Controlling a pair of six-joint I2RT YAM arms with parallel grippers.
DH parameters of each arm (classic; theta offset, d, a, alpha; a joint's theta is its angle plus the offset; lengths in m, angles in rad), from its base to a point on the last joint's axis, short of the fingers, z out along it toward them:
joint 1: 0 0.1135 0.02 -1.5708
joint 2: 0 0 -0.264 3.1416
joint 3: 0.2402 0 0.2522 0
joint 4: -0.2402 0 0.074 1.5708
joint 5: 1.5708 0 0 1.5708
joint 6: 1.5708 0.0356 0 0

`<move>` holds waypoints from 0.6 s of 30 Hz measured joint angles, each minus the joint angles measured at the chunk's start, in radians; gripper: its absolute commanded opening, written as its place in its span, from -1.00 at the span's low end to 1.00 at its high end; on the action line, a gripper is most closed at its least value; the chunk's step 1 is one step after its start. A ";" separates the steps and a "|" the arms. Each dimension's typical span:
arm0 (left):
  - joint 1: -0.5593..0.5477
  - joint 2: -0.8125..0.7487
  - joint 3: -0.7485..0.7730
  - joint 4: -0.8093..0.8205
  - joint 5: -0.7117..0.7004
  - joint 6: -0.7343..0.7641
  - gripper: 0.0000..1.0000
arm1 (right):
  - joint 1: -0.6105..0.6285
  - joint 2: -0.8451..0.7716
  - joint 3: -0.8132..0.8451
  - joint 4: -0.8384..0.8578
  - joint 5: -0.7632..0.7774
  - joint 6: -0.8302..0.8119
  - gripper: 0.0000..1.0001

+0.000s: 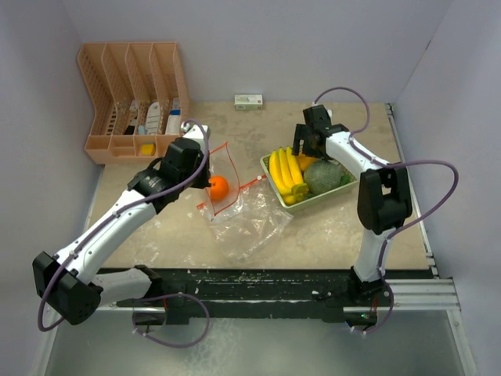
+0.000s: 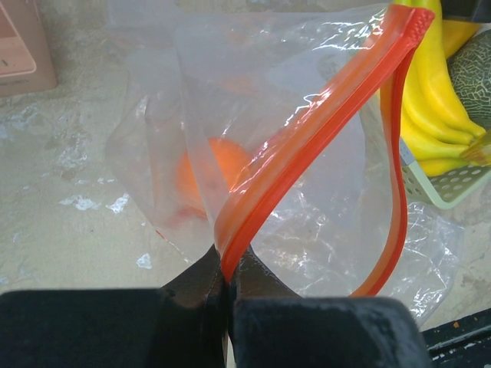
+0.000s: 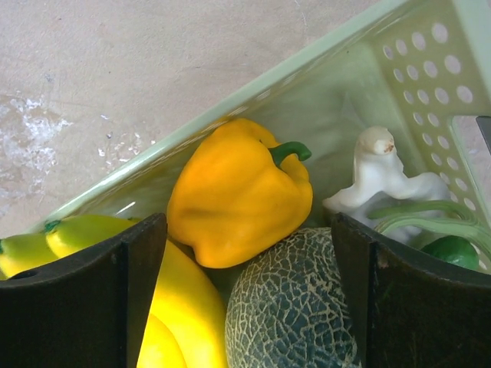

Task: Place the food in the zip-top bag and seal the zipper
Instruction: Pick up the fake vegetable from the bin.

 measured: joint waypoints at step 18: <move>0.000 -0.064 0.000 -0.001 -0.021 0.000 -1.00 | -0.012 0.057 -0.007 0.047 -0.005 -0.003 -1.00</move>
